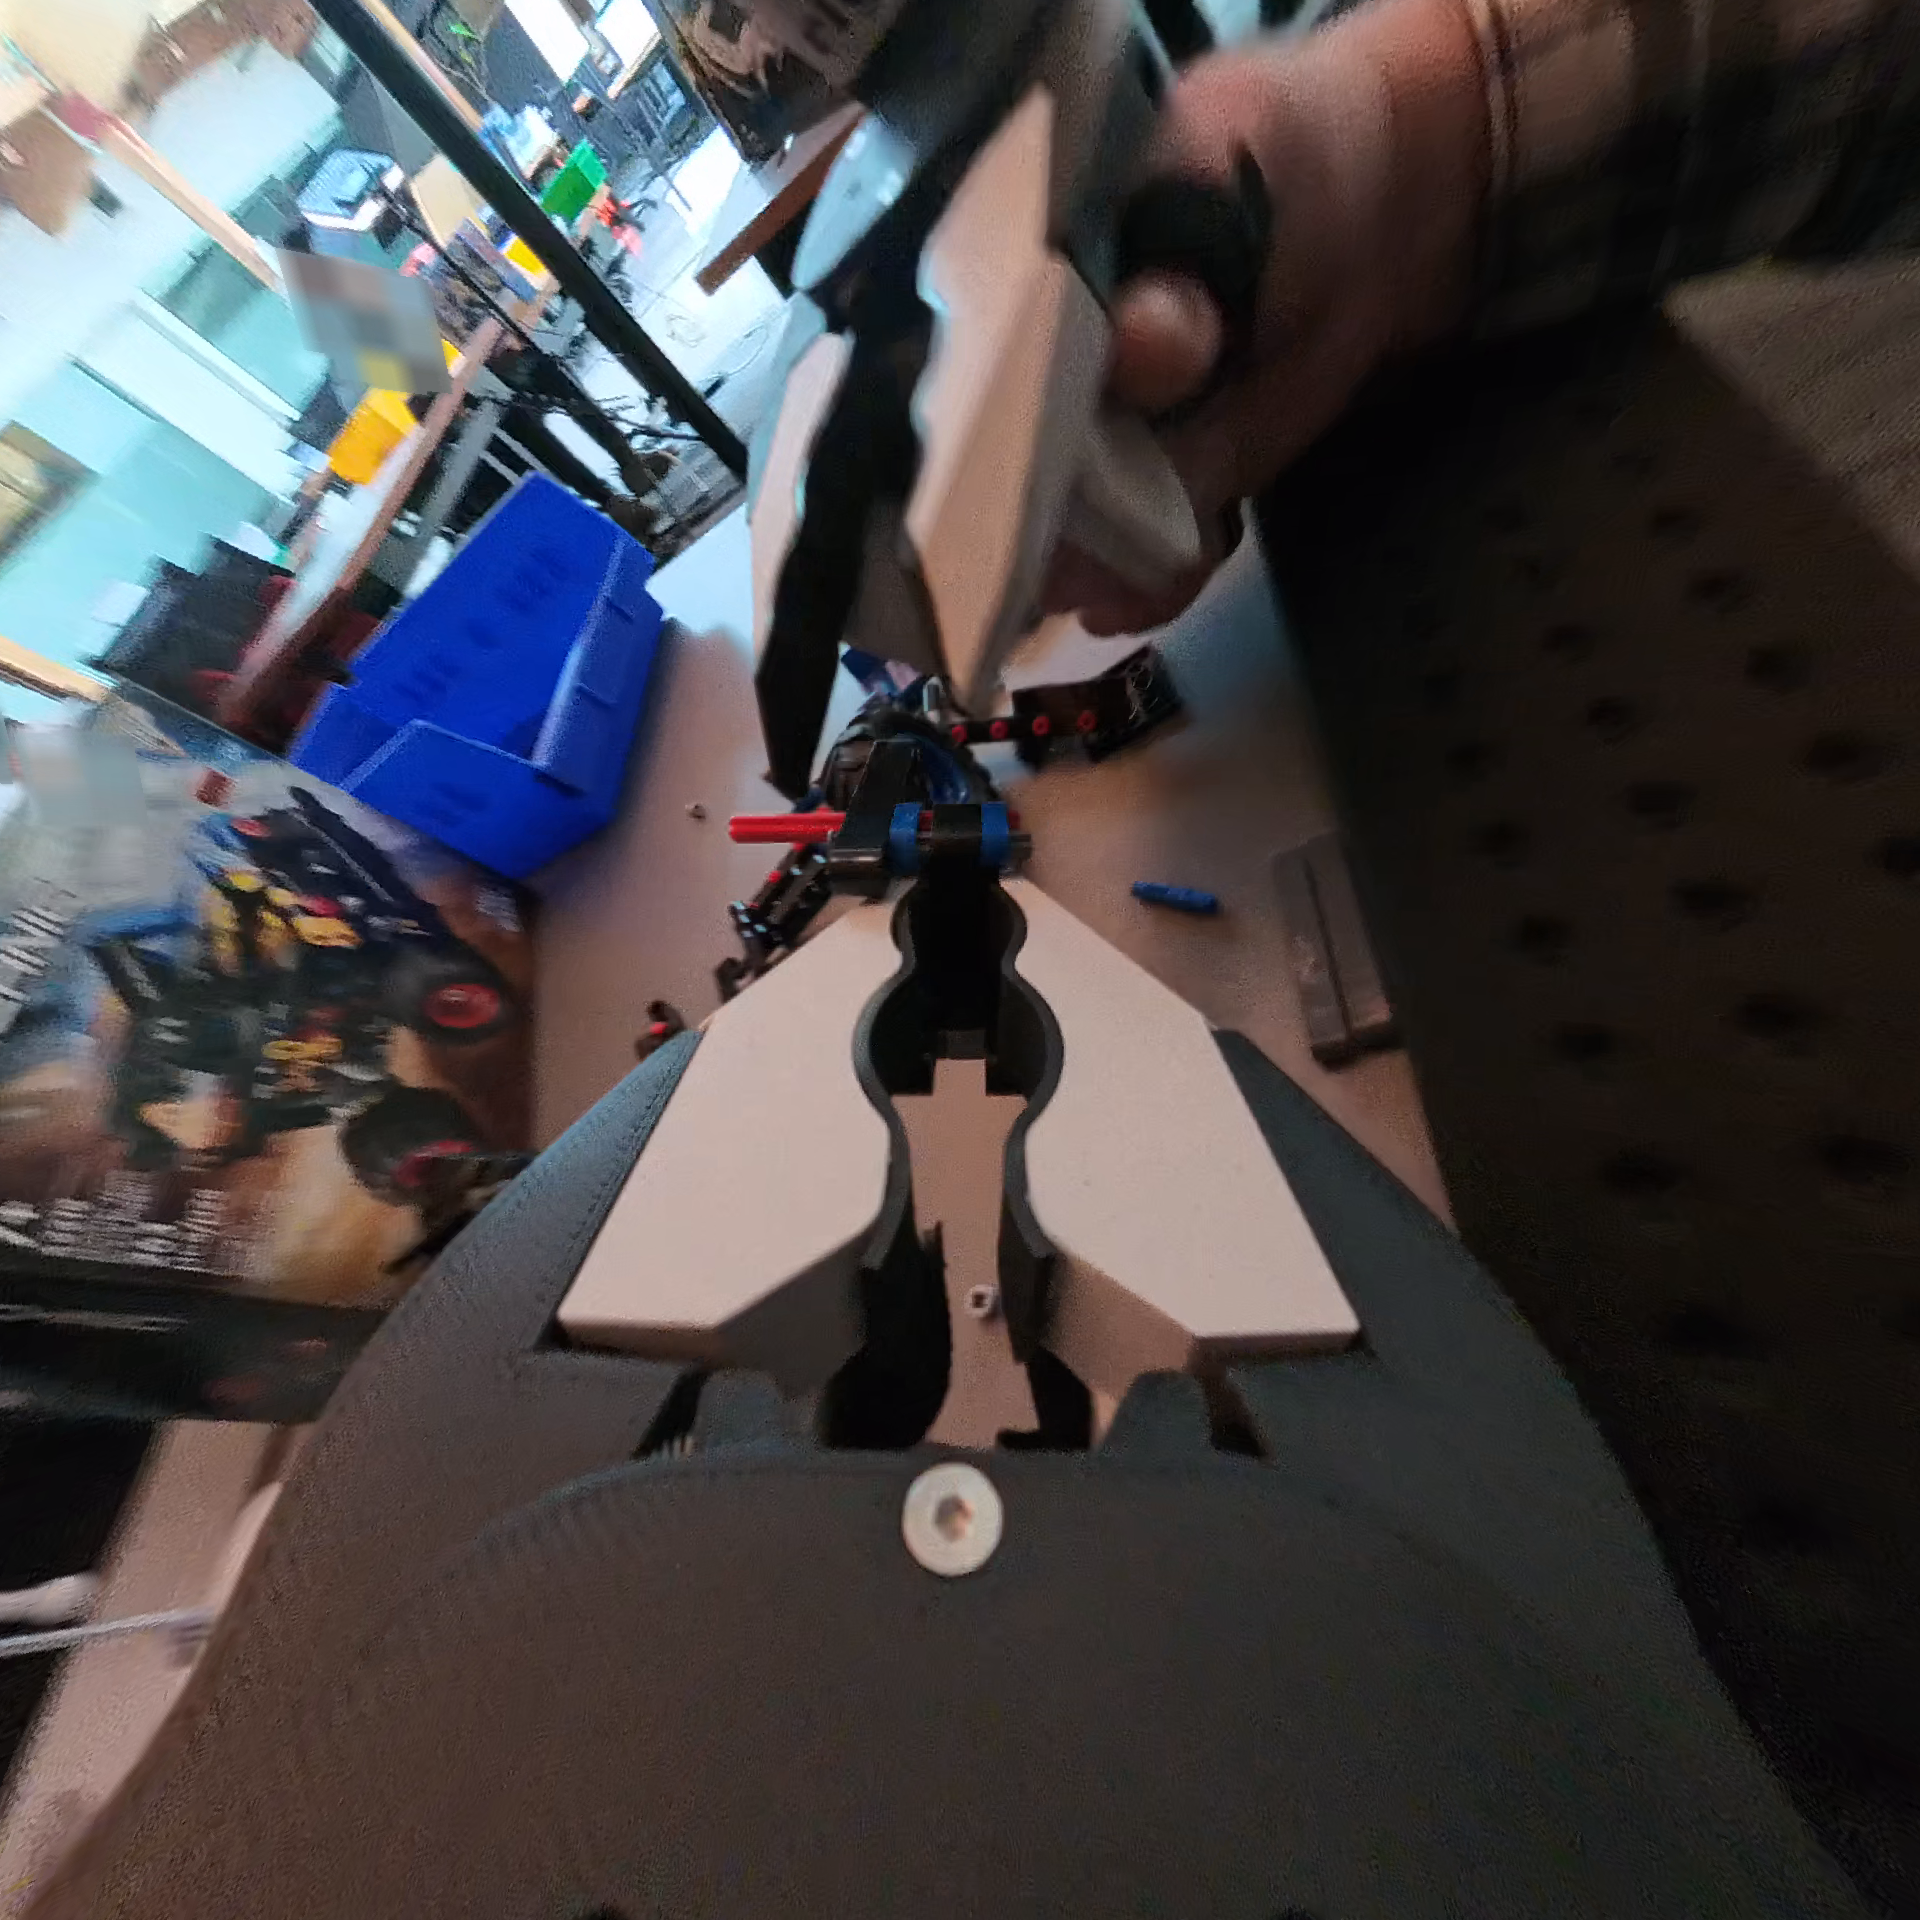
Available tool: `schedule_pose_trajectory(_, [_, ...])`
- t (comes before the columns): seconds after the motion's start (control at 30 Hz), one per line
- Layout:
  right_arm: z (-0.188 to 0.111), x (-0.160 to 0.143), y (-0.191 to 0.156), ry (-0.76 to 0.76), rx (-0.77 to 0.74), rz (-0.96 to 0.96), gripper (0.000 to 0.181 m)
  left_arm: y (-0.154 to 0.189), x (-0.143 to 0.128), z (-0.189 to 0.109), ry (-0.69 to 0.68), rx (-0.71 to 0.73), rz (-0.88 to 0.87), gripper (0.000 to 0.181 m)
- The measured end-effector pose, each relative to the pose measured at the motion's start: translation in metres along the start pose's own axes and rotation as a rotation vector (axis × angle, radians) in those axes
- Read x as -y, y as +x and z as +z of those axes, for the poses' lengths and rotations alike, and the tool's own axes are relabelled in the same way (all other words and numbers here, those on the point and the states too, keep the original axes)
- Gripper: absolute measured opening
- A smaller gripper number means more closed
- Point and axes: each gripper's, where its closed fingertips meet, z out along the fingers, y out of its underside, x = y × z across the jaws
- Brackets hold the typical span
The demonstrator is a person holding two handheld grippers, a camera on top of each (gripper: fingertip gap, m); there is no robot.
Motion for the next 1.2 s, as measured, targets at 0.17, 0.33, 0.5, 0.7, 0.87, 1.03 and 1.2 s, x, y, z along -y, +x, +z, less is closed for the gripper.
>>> schedule_pose_trajectory(0.17, [-0.001, -0.002, -0.002, -0.004, 0.047, 0.071, 0.017, 0.007, -0.005, 0.007, -0.088, 0.065, 0.242, 0.006])
schedule_pose_trajectory(0.33, [0.005, -0.010, -0.001, -0.053, 0.045, 0.117, 0.000, 0.003, -0.009, 0.005, -0.128, 0.111, 0.339, 0.005])
schedule_pose_trajectory(0.5, [0.006, -0.001, -0.004, -0.008, 0.052, 0.117, 0.007, 0.005, -0.008, 0.004, -0.134, 0.117, 0.374, 0.005])
schedule_pose_trajectory(0.7, [0.003, -0.005, 0.006, -0.018, -0.013, 0.124, 0.014, 0.003, -0.007, 0.003, -0.138, 0.137, 0.408, 0.006])
schedule_pose_trajectory(0.87, [0.005, -0.008, 0.007, -0.051, -0.046, 0.070, 0.002, -0.004, -0.010, 0.002, -0.151, 0.164, 0.390, 0.014])
schedule_pose_trajectory(1.03, [-0.004, -0.002, 0.023, -0.016, -0.181, 0.005, 0.000, -0.010, -0.009, -0.011, -0.064, 0.085, 0.137, 0.031])
schedule_pose_trajectory(1.2, [0.012, -0.011, 0.016, -0.075, -0.188, -0.041, 0.001, -0.012, 0.000, -0.006, 0.005, 0.051, -0.075, 0.041])
